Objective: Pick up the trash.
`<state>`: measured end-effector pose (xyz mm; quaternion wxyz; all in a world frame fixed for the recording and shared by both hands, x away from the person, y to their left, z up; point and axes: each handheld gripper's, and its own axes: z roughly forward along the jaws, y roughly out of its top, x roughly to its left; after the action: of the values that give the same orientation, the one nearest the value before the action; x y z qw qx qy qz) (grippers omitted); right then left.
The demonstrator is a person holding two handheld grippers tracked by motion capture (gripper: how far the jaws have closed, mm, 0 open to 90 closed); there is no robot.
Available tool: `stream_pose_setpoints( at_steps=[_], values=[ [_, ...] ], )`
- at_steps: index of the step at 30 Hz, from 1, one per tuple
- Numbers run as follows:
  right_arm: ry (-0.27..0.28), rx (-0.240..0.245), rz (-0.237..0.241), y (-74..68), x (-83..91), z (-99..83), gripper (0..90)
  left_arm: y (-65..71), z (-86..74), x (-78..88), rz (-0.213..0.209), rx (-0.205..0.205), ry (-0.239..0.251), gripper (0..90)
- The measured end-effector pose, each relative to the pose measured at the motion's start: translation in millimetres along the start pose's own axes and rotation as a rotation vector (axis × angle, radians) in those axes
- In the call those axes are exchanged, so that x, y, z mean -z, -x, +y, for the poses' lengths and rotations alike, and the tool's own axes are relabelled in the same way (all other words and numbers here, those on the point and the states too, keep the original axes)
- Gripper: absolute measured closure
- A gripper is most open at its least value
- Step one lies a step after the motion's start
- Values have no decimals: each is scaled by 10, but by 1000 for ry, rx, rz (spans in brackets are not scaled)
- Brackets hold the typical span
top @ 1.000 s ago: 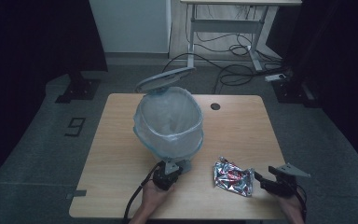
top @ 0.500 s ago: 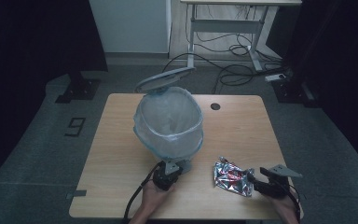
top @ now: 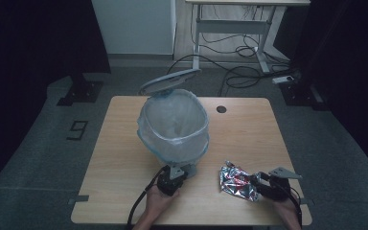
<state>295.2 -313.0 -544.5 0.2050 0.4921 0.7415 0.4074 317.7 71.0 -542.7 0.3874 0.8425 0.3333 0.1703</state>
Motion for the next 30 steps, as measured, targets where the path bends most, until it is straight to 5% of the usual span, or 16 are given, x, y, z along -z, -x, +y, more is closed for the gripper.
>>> stream_pose_setpoints(
  at_steps=[8,30],
  values=[
    [0,-27,37,19,3,29,847,3,-2,-2,1,2,4,900],
    [126,-78,59,124,276,82,882,0,-2,-2,-1,0,5,900]
  ],
)
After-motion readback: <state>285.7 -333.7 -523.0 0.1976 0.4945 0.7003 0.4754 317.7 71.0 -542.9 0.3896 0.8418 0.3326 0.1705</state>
